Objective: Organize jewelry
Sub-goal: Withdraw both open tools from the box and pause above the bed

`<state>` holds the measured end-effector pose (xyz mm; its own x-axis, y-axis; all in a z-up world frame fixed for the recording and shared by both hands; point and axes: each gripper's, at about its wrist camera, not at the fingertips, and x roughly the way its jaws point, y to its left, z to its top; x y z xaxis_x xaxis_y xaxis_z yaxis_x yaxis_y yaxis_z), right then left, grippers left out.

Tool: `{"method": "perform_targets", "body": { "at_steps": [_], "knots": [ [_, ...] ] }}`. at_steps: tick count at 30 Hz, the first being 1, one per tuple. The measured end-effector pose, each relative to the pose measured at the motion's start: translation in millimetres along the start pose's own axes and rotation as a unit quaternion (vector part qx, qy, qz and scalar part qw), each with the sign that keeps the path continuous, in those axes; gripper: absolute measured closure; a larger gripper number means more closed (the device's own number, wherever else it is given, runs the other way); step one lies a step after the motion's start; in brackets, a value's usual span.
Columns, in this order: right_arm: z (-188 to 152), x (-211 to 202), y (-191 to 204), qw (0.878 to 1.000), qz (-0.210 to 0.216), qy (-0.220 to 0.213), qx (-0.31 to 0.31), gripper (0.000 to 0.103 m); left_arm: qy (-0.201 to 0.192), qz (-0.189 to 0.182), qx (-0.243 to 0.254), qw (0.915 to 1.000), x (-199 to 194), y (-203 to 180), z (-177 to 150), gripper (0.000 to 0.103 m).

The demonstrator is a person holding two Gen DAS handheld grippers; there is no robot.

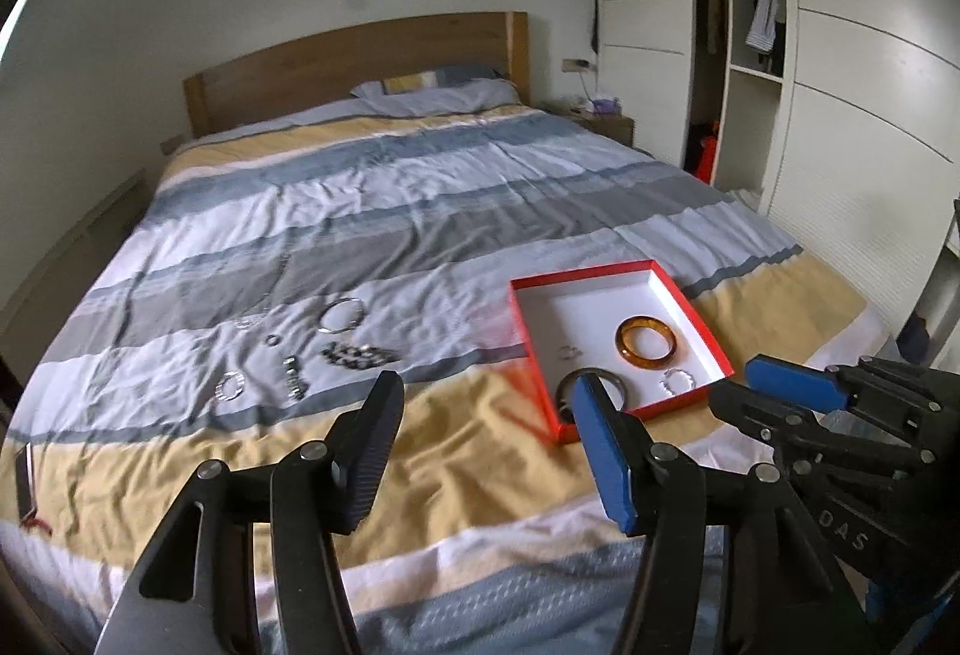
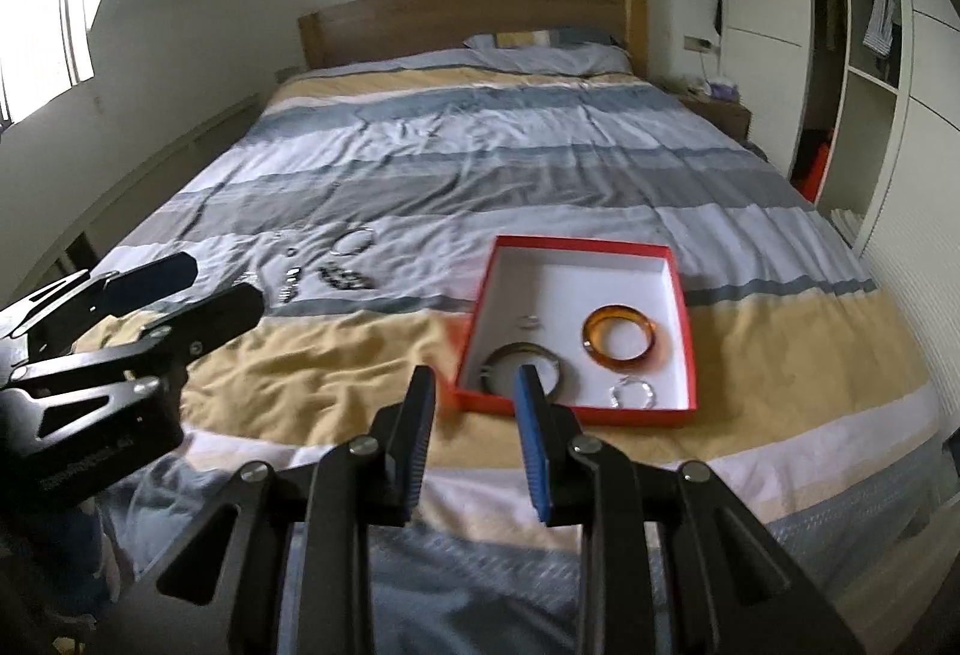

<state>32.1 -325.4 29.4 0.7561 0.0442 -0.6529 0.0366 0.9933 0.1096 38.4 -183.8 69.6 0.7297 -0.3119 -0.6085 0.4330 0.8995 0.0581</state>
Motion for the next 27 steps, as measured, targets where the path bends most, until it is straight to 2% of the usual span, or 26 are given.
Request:
{"method": "perform_targets", "body": {
  "at_steps": [6, 11, 14, 17, 23, 27],
  "knots": [
    [-12, -24, 20, 1.000, 0.012, -0.009, -0.004, 0.077, -0.015, 0.022, -0.012, 0.9996, -38, 7, -19, 0.043],
    [-19, -45, 35, 1.000, 0.016, -0.023, -0.009, 0.077, -0.034, 0.047, -0.020, 0.9981, -69, 15, -31, 0.032],
    [-23, -57, 45, 0.999, 0.014, -0.029, -0.015, 0.075, -0.045, 0.060, -0.029, 0.9968, -88, 22, -38, 0.028],
    [-27, -67, 54, 0.999, 0.010, -0.036, -0.023, 0.067, -0.050, 0.069, -0.038, 0.9956, -100, 27, -45, 0.026],
    [-31, -82, 72, 0.998, -0.002, -0.049, -0.041, 0.066, -0.054, 0.086, -0.054, 0.9934, -120, 38, -62, 0.020],
    [-33, -91, 84, 0.997, -0.005, -0.058, -0.052, 0.066, -0.052, 0.100, -0.071, 0.9911, -128, 49, -73, 0.019]
  ]
}}
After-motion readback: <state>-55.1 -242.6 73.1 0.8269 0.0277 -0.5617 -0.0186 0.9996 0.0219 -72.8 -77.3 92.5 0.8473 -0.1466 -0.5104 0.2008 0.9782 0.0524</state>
